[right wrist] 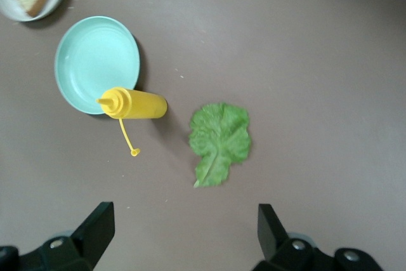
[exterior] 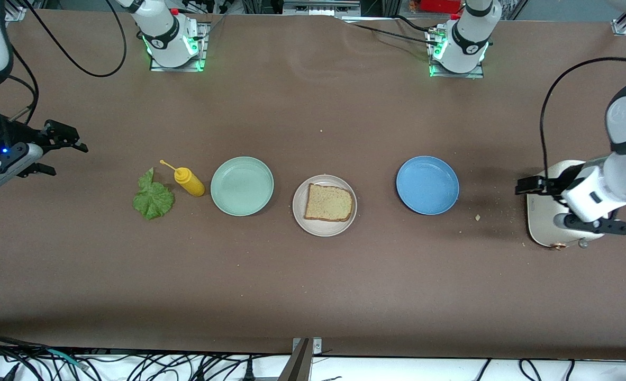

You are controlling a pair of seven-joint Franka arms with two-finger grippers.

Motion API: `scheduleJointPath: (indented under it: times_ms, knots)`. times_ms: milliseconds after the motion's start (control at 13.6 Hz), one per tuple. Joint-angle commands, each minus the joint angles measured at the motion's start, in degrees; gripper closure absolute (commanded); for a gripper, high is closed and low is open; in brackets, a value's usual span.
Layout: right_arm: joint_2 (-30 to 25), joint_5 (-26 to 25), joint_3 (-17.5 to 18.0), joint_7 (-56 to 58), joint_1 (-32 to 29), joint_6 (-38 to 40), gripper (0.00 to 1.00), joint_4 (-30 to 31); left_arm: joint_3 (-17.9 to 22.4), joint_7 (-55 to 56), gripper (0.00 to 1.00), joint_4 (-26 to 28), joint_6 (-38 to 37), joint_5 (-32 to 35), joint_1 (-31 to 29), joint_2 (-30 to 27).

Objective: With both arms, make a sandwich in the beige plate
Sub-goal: 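Reach the right gripper to the yellow bottle and grasp it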

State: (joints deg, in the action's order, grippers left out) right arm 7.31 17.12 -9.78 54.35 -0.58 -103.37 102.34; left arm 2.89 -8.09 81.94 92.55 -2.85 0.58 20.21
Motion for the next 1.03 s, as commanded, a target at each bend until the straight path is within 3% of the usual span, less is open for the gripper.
scheduleJointPath:
  times_ms: [0,441,734,955]
  knots:
    - [4.01,8.78,-3.92,16.53,-0.03,-1.48,0.00,0.93,-0.70,0.18,0.01,0.86,-1.50,2.67,-0.32,-3.50]
    - [13.42,22.94,-4.72,42.64,-2.22,-2.45,0.00,1.02,-0.69,0.18,0.01,0.07,-1.41,2.59,-0.32,-5.44]
    - [20.54,29.72,-4.72,59.78,-4.51,-1.48,0.00,0.93,-0.70,0.18,0.01,0.15,-0.97,1.80,-0.32,-5.27]
    - [26.16,35.51,-4.63,70.25,-5.48,4.12,0.00,0.32,-0.70,0.18,0.01,0.24,-0.97,1.80,-0.32,-5.18]
